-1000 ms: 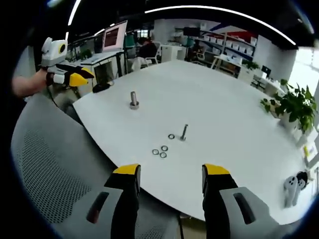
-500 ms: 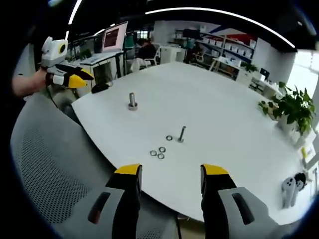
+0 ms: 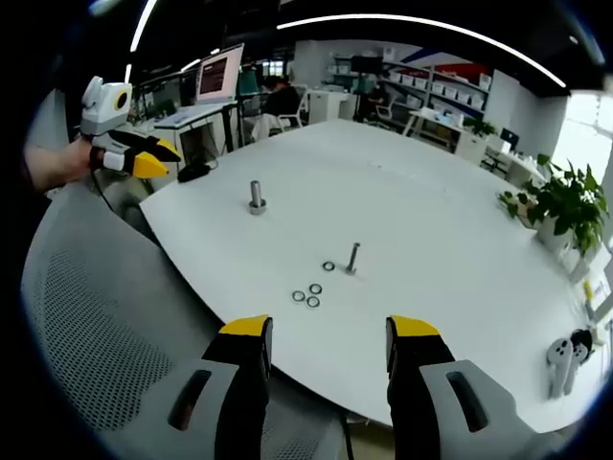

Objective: Place the washer onto the threaded stud by aligning its center hole with the stud, sliding it down to the base, and recovering from edge contact or off-axis alignment until the washer reaches the visible bottom stop.

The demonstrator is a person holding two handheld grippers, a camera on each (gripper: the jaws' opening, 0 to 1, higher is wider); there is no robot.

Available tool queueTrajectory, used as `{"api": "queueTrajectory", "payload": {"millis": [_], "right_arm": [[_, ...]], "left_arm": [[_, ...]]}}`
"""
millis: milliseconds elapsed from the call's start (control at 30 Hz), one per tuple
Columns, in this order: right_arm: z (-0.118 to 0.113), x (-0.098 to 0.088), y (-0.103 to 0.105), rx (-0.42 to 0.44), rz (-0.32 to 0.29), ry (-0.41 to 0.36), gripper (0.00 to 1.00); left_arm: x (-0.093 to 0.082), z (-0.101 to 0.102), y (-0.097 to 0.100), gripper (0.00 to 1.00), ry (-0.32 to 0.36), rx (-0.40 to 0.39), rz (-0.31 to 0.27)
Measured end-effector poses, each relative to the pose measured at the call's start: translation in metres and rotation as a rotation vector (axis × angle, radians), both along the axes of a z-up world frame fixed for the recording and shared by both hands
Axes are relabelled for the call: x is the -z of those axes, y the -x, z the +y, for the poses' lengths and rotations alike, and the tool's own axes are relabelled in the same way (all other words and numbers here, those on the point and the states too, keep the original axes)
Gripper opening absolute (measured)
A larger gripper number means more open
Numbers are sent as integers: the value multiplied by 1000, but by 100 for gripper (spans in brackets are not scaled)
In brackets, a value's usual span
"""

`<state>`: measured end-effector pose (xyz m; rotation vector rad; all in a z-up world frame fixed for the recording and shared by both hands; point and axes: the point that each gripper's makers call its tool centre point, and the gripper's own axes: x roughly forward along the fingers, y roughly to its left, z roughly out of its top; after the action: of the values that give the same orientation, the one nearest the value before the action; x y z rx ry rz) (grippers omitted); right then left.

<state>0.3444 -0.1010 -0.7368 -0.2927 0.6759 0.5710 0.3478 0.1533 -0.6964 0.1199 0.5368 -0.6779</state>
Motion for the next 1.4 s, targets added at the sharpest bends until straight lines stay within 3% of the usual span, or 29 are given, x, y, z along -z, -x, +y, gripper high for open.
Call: {"api": "queueTrajectory", "payload": {"millis": [467, 567, 633, 767, 967, 1067, 1233, 1400], "right_arm": [[3, 4, 0, -5, 29, -9, 55], [6, 7, 3, -31, 39, 14, 55], [7, 4, 2, -39, 29, 11, 55], [8, 5, 1, -41, 44, 10, 57], [16, 6, 1, -97, 56, 59, 61], [20, 11, 3, -112, 110, 55, 61], [31, 2, -14, -115, 104, 29, 59], [50, 18, -31, -121, 131, -4, 57]], "left_arm": [[-2, 3, -3, 26, 6, -9, -10], [0, 3, -1, 26, 4, -7, 0], [5, 5, 0, 26, -38, 0, 7], [0, 7, -3, 27, 0, -23, -1], [6, 11, -2, 27, -34, -20, 14], [4, 10, -3, 26, -32, -22, 2], [7, 10, -1, 25, -53, -12, 6], [7, 12, -2, 25, -34, -20, 15]]}}
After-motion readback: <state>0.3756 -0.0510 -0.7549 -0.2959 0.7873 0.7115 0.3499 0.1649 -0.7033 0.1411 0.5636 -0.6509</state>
